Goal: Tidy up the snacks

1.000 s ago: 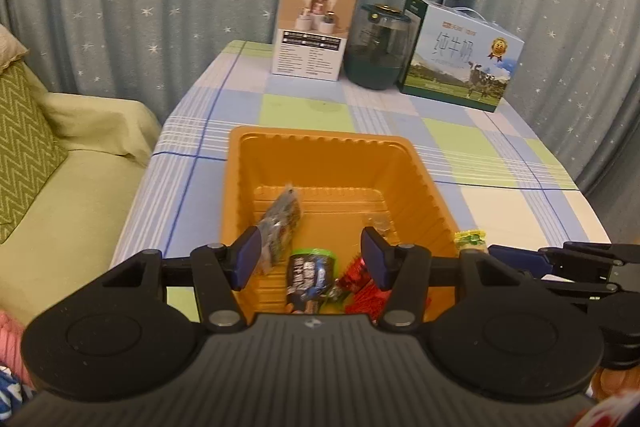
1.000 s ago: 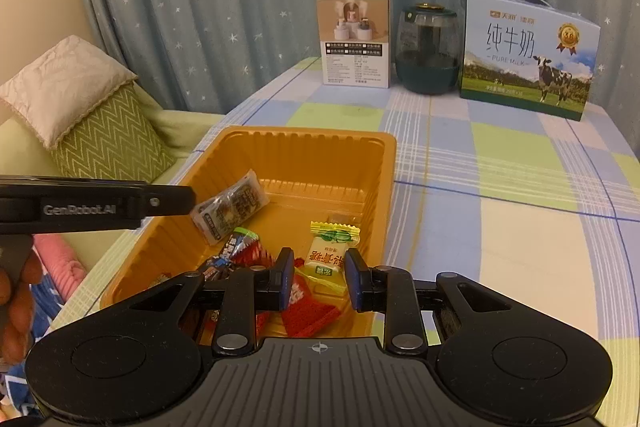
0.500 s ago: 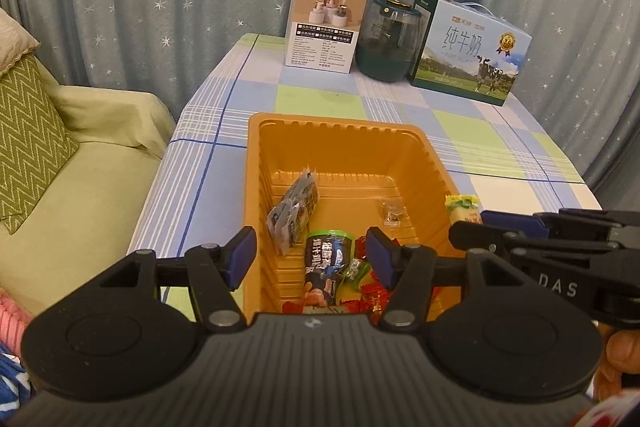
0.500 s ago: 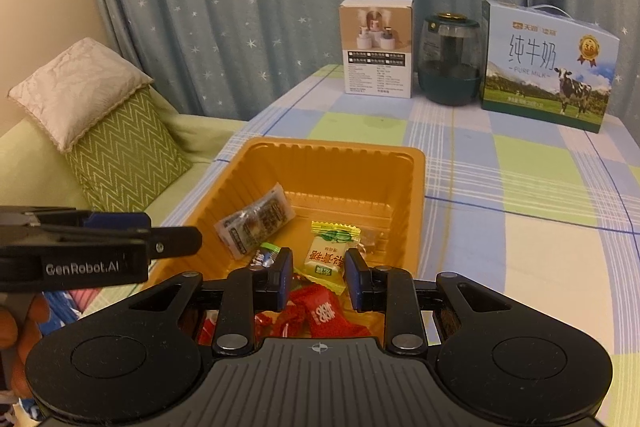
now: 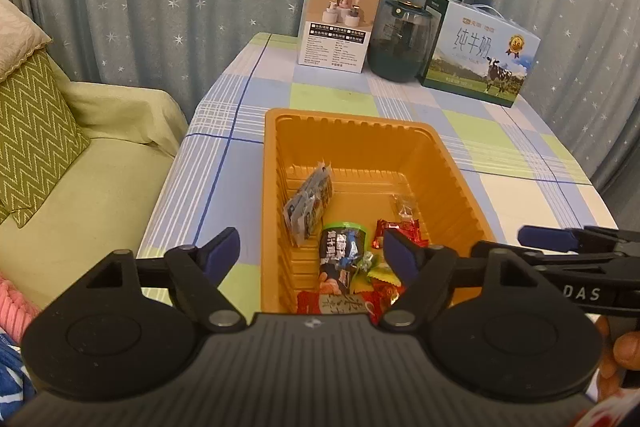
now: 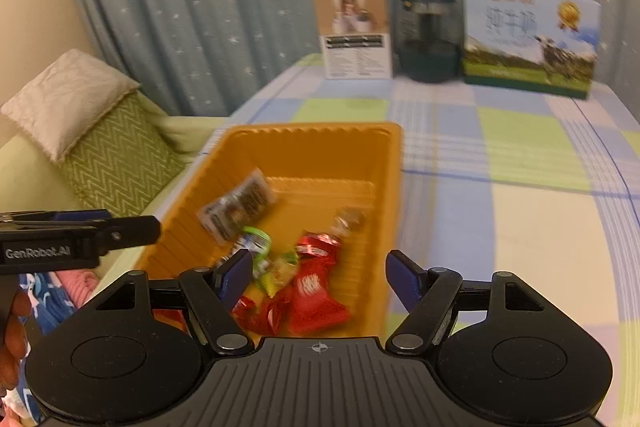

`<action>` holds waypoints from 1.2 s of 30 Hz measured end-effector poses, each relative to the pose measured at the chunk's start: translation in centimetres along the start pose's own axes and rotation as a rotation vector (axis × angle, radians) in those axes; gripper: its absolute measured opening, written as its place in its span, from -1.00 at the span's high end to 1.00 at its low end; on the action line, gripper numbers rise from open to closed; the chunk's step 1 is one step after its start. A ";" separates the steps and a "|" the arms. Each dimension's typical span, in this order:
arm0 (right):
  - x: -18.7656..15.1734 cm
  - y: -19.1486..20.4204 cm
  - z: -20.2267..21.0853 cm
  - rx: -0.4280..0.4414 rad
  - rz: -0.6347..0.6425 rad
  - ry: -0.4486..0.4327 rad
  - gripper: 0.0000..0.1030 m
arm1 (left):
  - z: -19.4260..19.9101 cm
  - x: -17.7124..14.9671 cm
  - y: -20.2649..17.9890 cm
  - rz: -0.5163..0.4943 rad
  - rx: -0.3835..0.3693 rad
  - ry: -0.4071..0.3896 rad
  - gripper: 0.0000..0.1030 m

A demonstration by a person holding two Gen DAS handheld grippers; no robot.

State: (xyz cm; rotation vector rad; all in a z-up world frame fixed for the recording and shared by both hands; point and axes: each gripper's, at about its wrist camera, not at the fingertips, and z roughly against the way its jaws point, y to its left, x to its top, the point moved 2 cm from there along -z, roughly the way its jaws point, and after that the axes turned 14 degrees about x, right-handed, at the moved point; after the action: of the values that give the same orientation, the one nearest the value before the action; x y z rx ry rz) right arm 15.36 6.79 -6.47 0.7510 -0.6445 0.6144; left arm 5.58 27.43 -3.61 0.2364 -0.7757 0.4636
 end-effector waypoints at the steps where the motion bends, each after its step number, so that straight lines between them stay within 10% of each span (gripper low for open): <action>1: -0.3 -0.3 0.3 -0.009 -0.021 0.000 -0.42 | 0.1 -0.1 0.0 0.001 -0.004 0.000 -0.56; 14: -1.4 -1.0 4.3 -0.070 -0.141 0.011 -0.43 | 2.9 -1.0 -0.8 -0.023 0.016 -0.028 -0.99; 36: -3.4 2.4 10.8 -0.094 -0.105 0.043 -0.48 | 11.0 -3.7 -1.4 0.002 0.102 0.010 -1.00</action>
State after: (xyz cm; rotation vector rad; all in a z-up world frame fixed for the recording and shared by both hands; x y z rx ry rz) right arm 8.20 -0.97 -1.81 0.6777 -0.5871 0.4993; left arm -2.83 20.93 1.36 0.3282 -0.7431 0.5065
